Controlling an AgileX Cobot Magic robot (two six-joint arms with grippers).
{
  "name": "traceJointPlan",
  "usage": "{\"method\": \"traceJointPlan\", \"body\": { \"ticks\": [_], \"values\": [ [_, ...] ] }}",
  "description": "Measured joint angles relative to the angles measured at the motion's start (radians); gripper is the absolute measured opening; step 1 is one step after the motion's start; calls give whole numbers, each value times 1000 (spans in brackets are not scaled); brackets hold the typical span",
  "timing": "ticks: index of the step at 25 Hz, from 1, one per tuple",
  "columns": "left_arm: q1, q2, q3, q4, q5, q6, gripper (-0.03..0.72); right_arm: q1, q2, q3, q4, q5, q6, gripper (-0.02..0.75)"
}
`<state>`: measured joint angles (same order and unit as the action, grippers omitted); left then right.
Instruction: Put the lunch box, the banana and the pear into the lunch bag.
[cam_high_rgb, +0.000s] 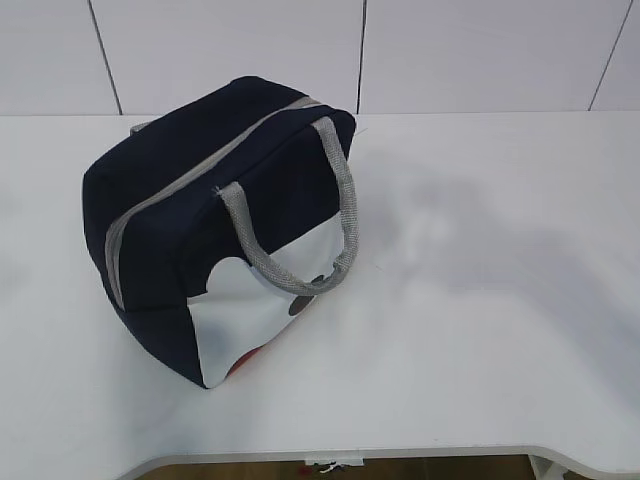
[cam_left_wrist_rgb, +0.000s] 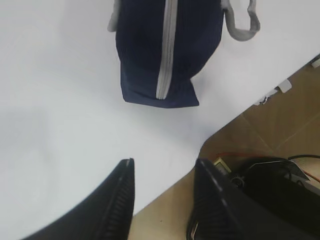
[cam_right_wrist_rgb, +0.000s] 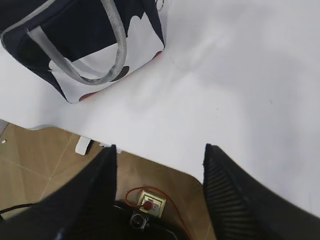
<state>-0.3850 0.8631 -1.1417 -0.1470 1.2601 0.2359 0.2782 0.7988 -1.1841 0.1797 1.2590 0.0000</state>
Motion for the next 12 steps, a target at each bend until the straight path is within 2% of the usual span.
{"method": "traceJointPlan", "body": {
  "ticks": [12],
  "values": [
    [0,-441,249,-8,-59,0,297,0,-501,314,-62,14,-61,447]
  ]
}}
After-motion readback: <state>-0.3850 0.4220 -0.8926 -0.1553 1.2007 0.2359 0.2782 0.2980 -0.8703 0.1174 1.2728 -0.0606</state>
